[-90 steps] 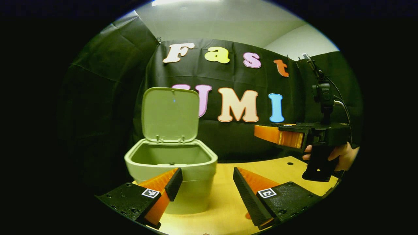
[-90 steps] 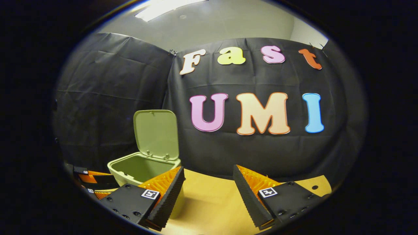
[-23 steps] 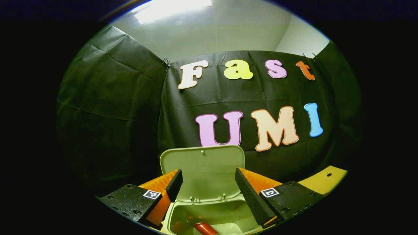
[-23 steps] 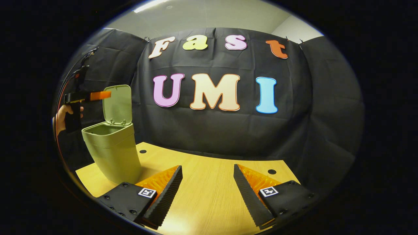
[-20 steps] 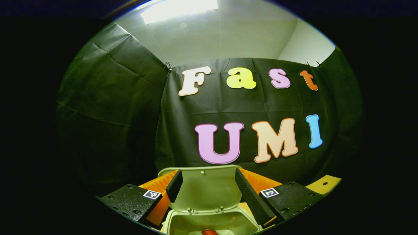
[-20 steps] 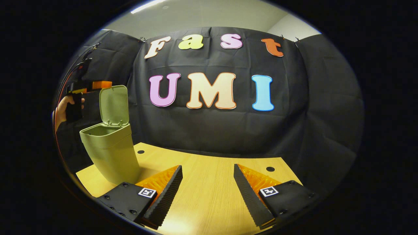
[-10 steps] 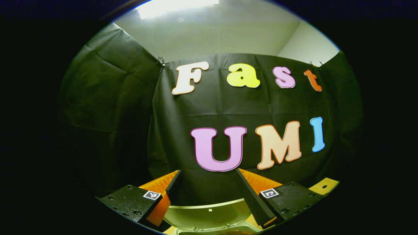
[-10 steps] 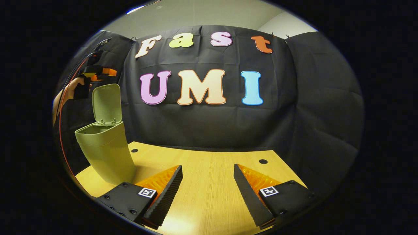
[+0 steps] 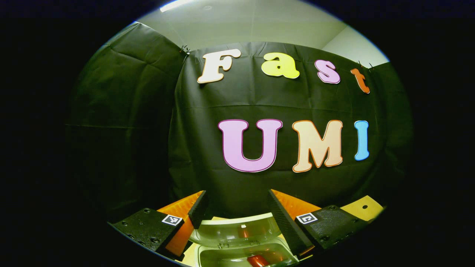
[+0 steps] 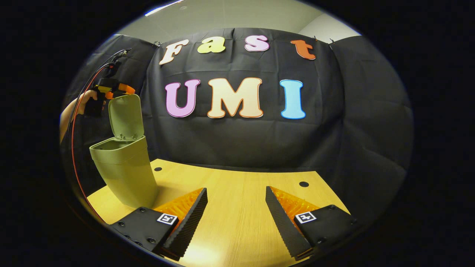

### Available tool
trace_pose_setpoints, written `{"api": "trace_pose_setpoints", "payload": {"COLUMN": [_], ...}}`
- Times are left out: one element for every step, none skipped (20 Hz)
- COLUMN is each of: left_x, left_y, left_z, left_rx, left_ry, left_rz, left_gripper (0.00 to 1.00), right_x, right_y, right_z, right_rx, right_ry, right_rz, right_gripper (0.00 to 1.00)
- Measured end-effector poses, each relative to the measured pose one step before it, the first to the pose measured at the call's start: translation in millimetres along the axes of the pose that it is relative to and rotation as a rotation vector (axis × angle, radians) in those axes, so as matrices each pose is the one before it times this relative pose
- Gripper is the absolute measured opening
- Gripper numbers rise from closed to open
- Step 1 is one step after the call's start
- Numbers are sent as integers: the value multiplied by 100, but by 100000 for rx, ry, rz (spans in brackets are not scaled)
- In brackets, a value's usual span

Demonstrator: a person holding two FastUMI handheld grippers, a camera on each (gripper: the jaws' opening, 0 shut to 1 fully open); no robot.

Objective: Press the lid of the desktop garbage bin to open it, pick up the crumpled paper on the desktop and throw it into the bin, then pick up the pop can on the desktop and drop it into the bin, and finally close the garbage bin lid.

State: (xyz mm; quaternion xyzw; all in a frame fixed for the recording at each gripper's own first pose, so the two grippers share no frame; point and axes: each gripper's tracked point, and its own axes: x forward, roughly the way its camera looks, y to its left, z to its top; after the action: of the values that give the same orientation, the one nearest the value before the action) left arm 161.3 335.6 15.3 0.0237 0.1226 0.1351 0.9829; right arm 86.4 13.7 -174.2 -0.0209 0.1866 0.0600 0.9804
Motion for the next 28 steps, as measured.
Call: {"api": "trace_pose_setpoints", "payload": {"left_x": [-797,-956,-766,-724,-664,-665,-707,-727,-743,-734,-532,-384,-268,-176,-265,-198,-143,-194,0,-44,-58,-52,16,38,204,-228,-283,175], "left_y": [-250,-189,-194,-278,-406,-347,-200,-115,-142,-352,-451,-485,-273,-199,-95,-63,-141,-97,-11,65,116,127,105,83,-55,-2,168,6], "left_z": [-259,-284,-397,-348,-517,-580,-743,-737,-918,-878,-1023,-977,-1039,-864,-820,-804,-870,-798,-1021,-790,-589,-469,-417,-355,-699,-577,421,-14], "left_rx": [-230,-67,378,683,-55,-356,-384,-245,-33,96,226,426,404,143,-576,-1301,-1607,-835,-208,116,389,575,436,620,272,-174,-586,-723], "left_ry": [-263,-91,-32,-127,452,767,589,476,383,310,636,1004,1296,1155,807,1217,931,1235,1415,1131,915,799,564,149,769,1122,-4558,784], "left_rz": [597,550,504,279,-209,-171,420,646,-40,-298,-962,-651,-263,-119,-8,204,-123,65,70,251,164,409,97,323,-30,677,275,621], "left_gripper": [99,99,99,97,97,95,94,93,93,93,93,93,93,93,93,93,93,93,94,93,94,93,93,93,93,92,92,93], "right_x": [85,193,59,112,79,16,4,57,83,9,-4,-6,15,-1,80,-50,-44,2,-11,12,38,69,67,64,20,98,120,147], "right_y": [85,-57,-58,-99,-206,-189,-67,-9,56,-3,-29,44,94,58,190,175,139,182,167,58,45,90,132,102,134,11,111,170], "right_z": [131,44,39,15,-62,120,36,65,-38,-279,-116,-38,-103,-50,26,-27,6,21,-74,-32,2,26,-82,26,-158,16,58,-118], "right_rx": [-644,-949,-1027,-754,-309,286,212,-152,-463,-651,-933,-830,-426,-163,-210,-539,-851,-1006,-998,-604,-1,355,242,-36,-244,-122,239,601], "right_ry": [-343,-122,-9,16,149,-56,-126,31,281,249,353,268,338,370,335,139,12,45,254,179,95,116,168,173,102,-108,-50,104], "right_rz": [1422,1428,1259,992,862,870,815,680,604,675,395,310,476,466,501,264,231,179,188,46,-1,92,47,160,122,-186,15,240], "right_gripper": [100,99,100,100,99,99,99,99,99,99,99,99,99,100,100,100,97,99,99,100,100,100,99,100,100,99,100,99]}}
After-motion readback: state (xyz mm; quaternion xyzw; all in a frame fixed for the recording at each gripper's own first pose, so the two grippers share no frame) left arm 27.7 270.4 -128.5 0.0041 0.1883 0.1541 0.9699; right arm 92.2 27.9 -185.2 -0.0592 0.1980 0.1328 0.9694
